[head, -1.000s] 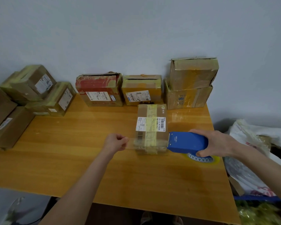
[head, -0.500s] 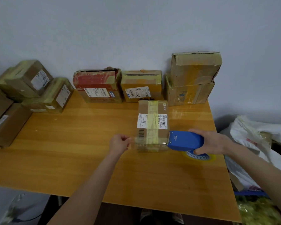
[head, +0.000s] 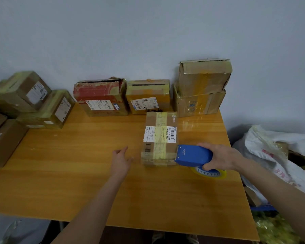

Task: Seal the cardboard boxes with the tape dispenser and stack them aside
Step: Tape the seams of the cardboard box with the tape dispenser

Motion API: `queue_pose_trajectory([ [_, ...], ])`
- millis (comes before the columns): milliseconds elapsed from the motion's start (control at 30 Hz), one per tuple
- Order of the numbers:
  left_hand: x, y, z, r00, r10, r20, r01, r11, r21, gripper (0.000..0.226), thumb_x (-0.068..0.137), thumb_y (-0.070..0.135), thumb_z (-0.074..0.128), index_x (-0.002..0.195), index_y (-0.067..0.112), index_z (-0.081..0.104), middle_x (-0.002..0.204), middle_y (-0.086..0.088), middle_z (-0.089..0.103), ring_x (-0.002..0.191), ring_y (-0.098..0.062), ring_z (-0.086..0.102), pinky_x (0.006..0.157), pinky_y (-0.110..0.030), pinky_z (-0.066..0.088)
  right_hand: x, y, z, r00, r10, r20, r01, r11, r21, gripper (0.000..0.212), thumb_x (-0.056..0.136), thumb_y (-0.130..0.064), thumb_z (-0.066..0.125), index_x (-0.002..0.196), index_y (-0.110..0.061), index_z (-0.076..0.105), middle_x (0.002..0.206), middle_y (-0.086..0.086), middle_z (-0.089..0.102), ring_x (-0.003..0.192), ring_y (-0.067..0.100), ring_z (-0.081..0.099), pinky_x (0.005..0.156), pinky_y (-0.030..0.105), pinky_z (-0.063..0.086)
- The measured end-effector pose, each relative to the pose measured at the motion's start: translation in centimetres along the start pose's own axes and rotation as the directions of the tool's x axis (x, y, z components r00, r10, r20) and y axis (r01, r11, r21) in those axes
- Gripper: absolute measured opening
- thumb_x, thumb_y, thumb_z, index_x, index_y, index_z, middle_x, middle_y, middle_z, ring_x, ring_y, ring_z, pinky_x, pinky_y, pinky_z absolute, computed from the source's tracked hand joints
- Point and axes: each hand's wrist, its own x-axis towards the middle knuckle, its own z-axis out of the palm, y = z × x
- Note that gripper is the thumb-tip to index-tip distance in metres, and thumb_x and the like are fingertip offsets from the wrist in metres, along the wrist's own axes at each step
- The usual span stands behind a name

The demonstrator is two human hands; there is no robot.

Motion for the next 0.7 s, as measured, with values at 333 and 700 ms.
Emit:
queue_pose_trajectory([
  [333,-4.2,6.4,5.5,0.817,0.531,0.226,-0.575,0.712,0.403,0.048,0.099,0.048,0.004,0.145,0.040,-0.008,0.155,0.012,-0.012,0.141,-0.014,-0.021,0.112,-0.036,-0.021,-0.5,-0.3,-0.7,0.998,-0.047,-0.038,0.042,0.992,-0.117,0.084,0.070,-0.069,0.067,0.141,-0.043,0.031,0.118,-0.014,0.058,0.095,0.009,0.052,0.069,0.025,0.041],
  [700,-3.2,5.5,6.1,0.828,0.497,0.261,-0.555,0.655,0.512,0.051,0.101,0.048,0.008,0.146,0.041,-0.015,0.157,0.009,-0.017,0.146,-0.018,-0.015,0.116,-0.037,-0.011,-1.3,1.8,-0.6,0.995,-0.100,-0.009,0.100,0.994,0.053,0.081,0.072,-0.050,0.072,0.141,-0.046,0.030,0.116,-0.014,0.056,0.100,0.012,0.057,0.080,0.033,0.052],
])
